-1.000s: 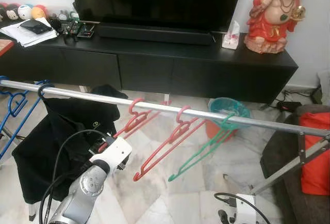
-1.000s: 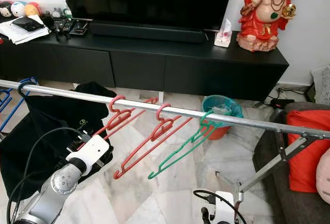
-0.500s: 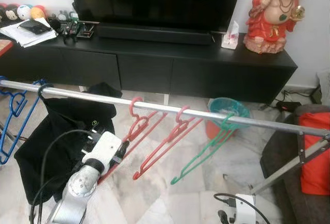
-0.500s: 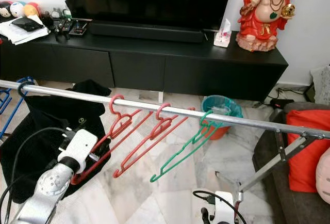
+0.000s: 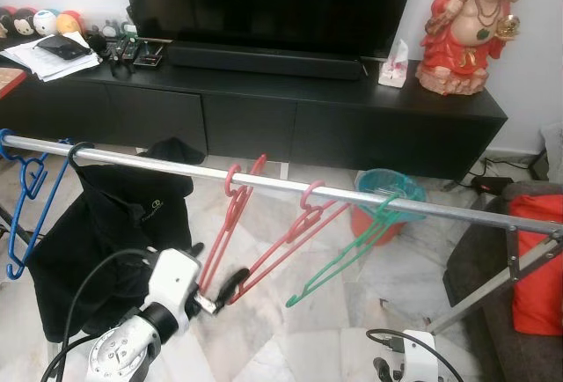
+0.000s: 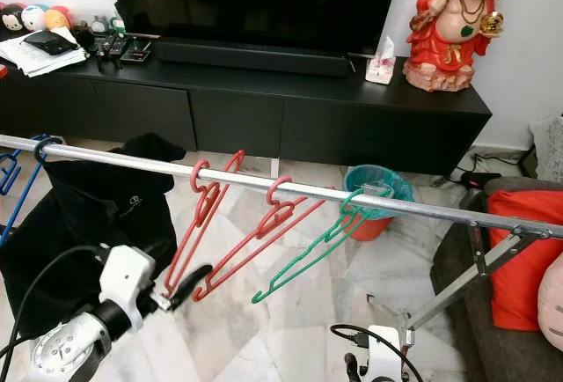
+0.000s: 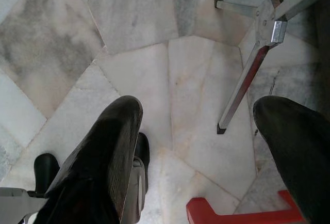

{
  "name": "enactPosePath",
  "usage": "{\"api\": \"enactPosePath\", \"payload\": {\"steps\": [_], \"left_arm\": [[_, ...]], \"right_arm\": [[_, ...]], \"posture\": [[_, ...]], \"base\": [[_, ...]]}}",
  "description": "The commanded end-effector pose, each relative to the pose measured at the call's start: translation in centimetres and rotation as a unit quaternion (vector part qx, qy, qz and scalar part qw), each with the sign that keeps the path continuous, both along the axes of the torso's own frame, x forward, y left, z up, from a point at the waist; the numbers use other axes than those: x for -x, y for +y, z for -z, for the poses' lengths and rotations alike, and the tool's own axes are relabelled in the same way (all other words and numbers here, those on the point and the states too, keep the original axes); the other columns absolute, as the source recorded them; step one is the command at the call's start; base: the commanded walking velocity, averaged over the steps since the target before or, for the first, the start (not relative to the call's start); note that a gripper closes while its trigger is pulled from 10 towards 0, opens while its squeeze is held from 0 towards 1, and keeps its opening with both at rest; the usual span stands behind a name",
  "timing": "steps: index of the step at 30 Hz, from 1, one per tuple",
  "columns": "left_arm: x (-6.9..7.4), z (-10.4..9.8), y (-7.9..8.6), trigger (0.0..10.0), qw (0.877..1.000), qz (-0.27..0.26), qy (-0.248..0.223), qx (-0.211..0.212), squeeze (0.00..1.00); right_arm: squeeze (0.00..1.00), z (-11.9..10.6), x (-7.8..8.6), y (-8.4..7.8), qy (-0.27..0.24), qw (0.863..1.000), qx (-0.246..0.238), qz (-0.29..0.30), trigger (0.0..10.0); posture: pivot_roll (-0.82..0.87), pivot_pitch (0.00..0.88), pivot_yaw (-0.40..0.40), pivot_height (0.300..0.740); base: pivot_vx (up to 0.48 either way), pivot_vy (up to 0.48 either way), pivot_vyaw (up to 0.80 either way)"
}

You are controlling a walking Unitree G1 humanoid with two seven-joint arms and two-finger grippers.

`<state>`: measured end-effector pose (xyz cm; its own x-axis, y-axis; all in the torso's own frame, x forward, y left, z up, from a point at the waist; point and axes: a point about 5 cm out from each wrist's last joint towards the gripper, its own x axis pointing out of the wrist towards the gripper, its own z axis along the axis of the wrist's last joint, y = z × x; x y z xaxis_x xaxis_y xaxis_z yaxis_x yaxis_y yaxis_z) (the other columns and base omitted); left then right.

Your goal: Hang hanger

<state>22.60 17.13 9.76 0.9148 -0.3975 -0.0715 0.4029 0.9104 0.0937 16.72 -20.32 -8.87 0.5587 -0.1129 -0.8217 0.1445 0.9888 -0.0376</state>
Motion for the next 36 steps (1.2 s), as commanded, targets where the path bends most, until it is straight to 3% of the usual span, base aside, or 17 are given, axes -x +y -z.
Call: {"api": "enactPosePath", "payload": {"steps": [1, 5, 9, 11, 12, 13, 14, 15, 17, 21, 24, 26, 28, 33, 36], "left_arm": [[-0.6, 0.0, 1.2, 10.0, 0.998, -0.059, -0.011, 0.006, 0.0], [-0.7, 0.6, 3.1, 10.0, 0.989, -0.148, -0.021, 0.005, 0.0], [0.3, 3.3, 4.1, 10.0, 0.982, -0.185, 0.03, -0.017, 0.0], [0.7, 5.1, 4.5, 10.0, 0.976, -0.204, 0.071, -0.033, 0.0], [1.4, 8.1, 4.9, 10.0, 0.962, -0.218, 0.145, -0.082, 0.0], [1.4, 8.1, 4.9, 10.0, 0.962, -0.218, 0.145, -0.082, 0.0], [2.2, 10.8, 4.8, 10.0, 0.951, -0.223, 0.199, -0.082, 0.0], [2.6, 11.9, 4.7, 10.0, 0.944, -0.223, 0.226, -0.09, 0.0], [3.0, 12.8, 4.6, 10.0, 0.939, -0.223, 0.243, -0.096, 0.0], [4.8, 16.0, 4.1, 10.0, 0.913, -0.226, 0.328, -0.089, 0.0], [5.5, 16.7, 4.2, 10.0, 0.904, -0.227, 0.35, -0.096, 0.0], [6.7, 17.8, 4.4, 10.0, 0.885, -0.238, 0.388, -0.096, 0.0], [7.4, 18.4, 4.4, 10.0, 0.875, -0.244, 0.408, -0.094, 0.0], [8.1, 19.0, 4.5, 10.0, 0.861, -0.264, 0.426, -0.09, 0.0], [8.2, 19.0, 4.4, 10.0, 0.861, -0.264, 0.426, -0.089, 0.0]], "right_arm": [[0.0, 0.1, 0.2, -0.3, 0.005, 1.0, 0.003, 0.0, 10.0], [0.0, 0.1, 0.2, -0.3, 0.005, 1.0, 0.003, 0.002, 10.0], [0.0, 0.1, 0.2, -0.3, 0.005, 1.0, 0.003, 0.002, 10.0], [0.0, 0.1, 0.2, -0.3, 0.006, 1.0, 0.003, 0.002, 10.0], [0.0, 0.1, 0.2, -0.3, 0.006, 1.0, 0.003, 0.0, 10.0], [0.0, 0.1, 0.2, -0.3, 0.006, 1.0, 0.003, 0.0, 10.0], [0.0, 0.1, 0.2, -0.2, 0.005, 1.0, 0.002, 0.001, 10.0], [0.0, 0.1, 0.2, -0.1, 0.005, 1.0, 0.002, 0.001, 10.0], [0.0, 0.1, 0.2, -0.1, 0.005, 1.0, 0.002, 0.001, 10.0], [0.0, 0.1, 0.3, 0.0, 0.004, 1.0, 0.0, 0.011, 10.0], [0.0, 0.2, 0.4, 0.1, 0.004, 1.0, 0.0, 0.011, 10.0], [0.0, 0.2, 0.4, 0.1, 0.005, 1.0, 0.0, 0.013, 10.0], [0.0, 0.2, 0.4, 0.1, 0.004, 1.0, -0.001, 0.014, 10.0], [0.0, 0.2, 0.5, 0.1, 0.002, 1.0, -0.001, 0.016, 10.0], [0.0, 0.2, 0.5, 0.1, 0.003, 1.0, 0.001, 0.012, 10.0]], "posture": [[0.04, 0.0, -0.079, 0.74], [0.04, 0.0, -0.079, 0.74], [0.04, 0.0, -0.079, 0.74], [0.04, 0.0, -0.079, 0.74], [0.05, 0.0, -0.083, 0.74], [0.05, 0.0, -0.083, 0.74], [0.04, 0.0, -0.078, 0.74], [0.03, 0.0, -0.076, 0.74], [0.03, 0.0, -0.073, 0.74], [0.02, 0.0, -0.059, 0.74], [0.01, 0.0, -0.053, 0.74], [0.01, 0.0, -0.047, 0.74], [0.01, 0.0, -0.047, 0.74], [0.0, 0.0, -0.044, 0.74], [0.01, 0.0, -0.048, 0.74]], "base": [[0.0, 0.0, 0.0], [0.0, 0.0, 0.0], [0.0, 0.0, 0.0], [0.0, 0.0, 0.0], [0.0, 0.0, 0.0], [0.0, 0.0, 0.0], [0.0, 0.0, 0.0], [0.0, 0.0, 0.0], [0.0, 0.0, 0.0], [0.0, 0.0, 0.0], [0.0, 0.0, 0.0], [0.0, 0.0, 0.0], [0.0, 0.0, 0.0], [-0.048, 0.0, 0.0], [-0.241, 0.0, 0.0]]}}
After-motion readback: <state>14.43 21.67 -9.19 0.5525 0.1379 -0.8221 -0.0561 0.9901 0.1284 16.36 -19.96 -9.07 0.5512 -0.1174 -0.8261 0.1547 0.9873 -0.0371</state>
